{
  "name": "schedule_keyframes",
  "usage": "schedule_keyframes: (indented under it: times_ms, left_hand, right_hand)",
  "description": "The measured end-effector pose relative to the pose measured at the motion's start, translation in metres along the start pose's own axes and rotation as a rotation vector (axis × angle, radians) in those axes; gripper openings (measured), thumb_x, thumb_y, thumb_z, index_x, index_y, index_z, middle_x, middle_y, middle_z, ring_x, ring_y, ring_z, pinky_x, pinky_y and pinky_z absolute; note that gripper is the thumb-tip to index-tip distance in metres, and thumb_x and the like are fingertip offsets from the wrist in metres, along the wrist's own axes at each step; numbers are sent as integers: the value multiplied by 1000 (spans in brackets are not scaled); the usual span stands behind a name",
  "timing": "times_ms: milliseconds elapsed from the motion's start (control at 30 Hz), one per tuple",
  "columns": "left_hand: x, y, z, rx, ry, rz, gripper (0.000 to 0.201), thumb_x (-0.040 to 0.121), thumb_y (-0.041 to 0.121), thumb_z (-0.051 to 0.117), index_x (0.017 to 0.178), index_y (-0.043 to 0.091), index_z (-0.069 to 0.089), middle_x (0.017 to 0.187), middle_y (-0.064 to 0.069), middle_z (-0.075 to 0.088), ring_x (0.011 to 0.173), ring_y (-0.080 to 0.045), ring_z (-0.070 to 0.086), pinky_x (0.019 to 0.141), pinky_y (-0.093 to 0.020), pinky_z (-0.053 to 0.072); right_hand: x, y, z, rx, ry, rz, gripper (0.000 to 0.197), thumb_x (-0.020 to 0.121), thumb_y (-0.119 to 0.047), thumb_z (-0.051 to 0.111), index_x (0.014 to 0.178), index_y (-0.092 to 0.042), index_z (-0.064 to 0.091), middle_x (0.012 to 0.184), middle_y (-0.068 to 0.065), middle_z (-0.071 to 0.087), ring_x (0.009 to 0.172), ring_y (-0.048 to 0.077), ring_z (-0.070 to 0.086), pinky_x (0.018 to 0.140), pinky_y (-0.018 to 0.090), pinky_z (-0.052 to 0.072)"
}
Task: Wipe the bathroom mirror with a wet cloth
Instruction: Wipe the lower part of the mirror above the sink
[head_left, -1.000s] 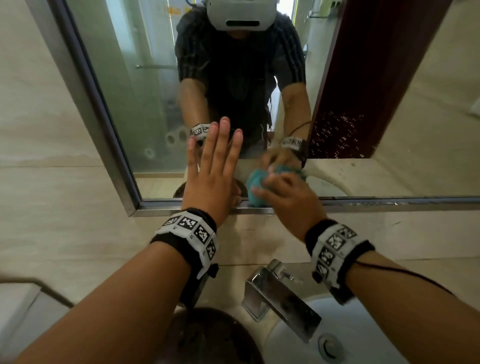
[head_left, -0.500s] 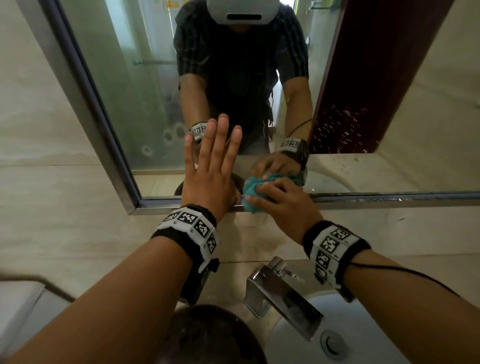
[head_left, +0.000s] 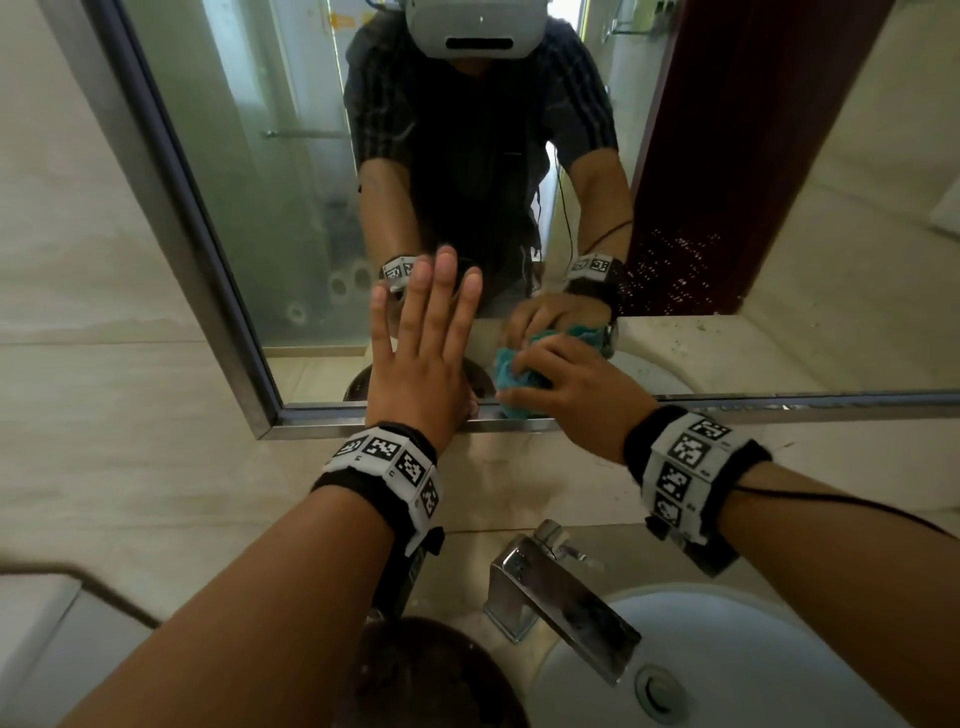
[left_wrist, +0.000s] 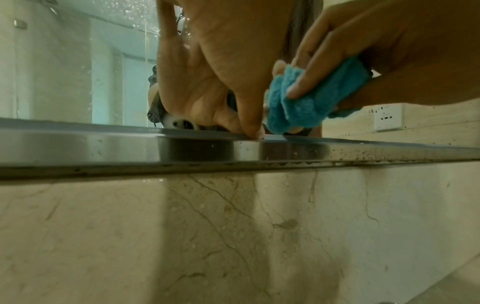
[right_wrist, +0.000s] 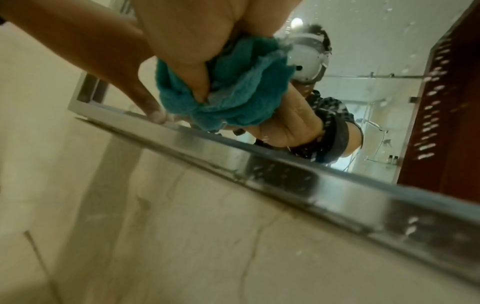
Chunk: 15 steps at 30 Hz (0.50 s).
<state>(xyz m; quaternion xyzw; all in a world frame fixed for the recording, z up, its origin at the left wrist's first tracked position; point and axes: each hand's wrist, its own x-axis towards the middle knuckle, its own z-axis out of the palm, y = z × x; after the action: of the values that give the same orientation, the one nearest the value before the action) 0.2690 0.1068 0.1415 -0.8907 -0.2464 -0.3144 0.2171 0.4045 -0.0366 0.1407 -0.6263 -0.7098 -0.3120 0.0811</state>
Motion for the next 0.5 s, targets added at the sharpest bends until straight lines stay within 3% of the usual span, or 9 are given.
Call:
schedule_keyframes:
  times_ms: [67, 133, 200, 267, 333, 400, 433, 500]
  left_hand:
    - [0, 1, -1, 8, -17, 1, 113, 81, 51, 59, 144, 12, -26, 146, -11, -39, 138, -27, -31, 114, -53, -4]
    - [0, 0, -1, 5, -19, 1, 115, 79, 52, 60, 144, 13, -27, 147, -11, -39, 138, -27, -29, 114, -52, -6]
    - [-1, -2, 2, 12, -13, 3, 120, 75, 57, 62, 145, 13, -25, 148, -11, -37, 139, -27, -27, 114, -52, -8]
    - [-2, -4, 4, 15, -14, 22, 123, 72, 62, 61, 145, 13, -25, 149, -11, -35, 140, -27, -25, 114, -52, -7]
    - [-2, -5, 4, 8, -18, 29, 124, 71, 63, 62, 145, 14, -25, 149, -10, -35, 140, -27, -25, 114, -53, -6]
    - [-1, -4, 1, 3, -18, 20, 125, 70, 60, 65, 146, 14, -24, 149, -10, -34, 141, -26, -24, 114, -53, -6]
    - [-1, -3, 1, 4, -17, 17, 125, 70, 58, 66, 146, 14, -23, 149, -10, -34, 141, -26, -23, 114, -52, -7]
    - [-2, -4, 1, 15, -12, 17, 126, 69, 57, 67, 146, 14, -22, 150, -10, -33, 141, -27, -22, 114, -52, -8]
  right_hand:
    - [14, 7, -26, 0, 24, 11, 49, 69, -11, 70, 114, -20, 52, 108, 12, 60, 102, 28, 47, 80, 47, 53]
    - [32, 19, -49, 55, 171, 195, 29, 81, -22, 60, 110, -19, 56, 106, 8, 61, 99, 25, 54, 83, 44, 52]
    - [44, 23, -55, 75, 335, 303, 25, 84, -24, 59, 109, -17, 60, 106, 10, 61, 99, 28, 56, 85, 42, 50]
    - [40, 18, -39, 2, 383, 240, 33, 81, -20, 63, 112, -20, 55, 113, 13, 55, 103, 32, 52, 85, 43, 47]
    - [20, 10, -17, -75, 240, 84, 41, 73, -16, 70, 111, -19, 57, 115, 9, 44, 103, 29, 45, 82, 45, 50]
    - [3, 5, -12, -113, 9, -41, 50, 60, -13, 82, 106, -17, 65, 114, 10, 50, 104, 30, 50, 78, 46, 53]
    - [0, 7, -18, -127, -38, -52, 53, 57, -14, 85, 107, -17, 67, 113, 11, 56, 104, 32, 54, 77, 47, 54]
    - [13, 17, -39, -184, 60, -2, 44, 69, -22, 78, 110, -20, 65, 111, 10, 63, 102, 31, 55, 78, 47, 53]
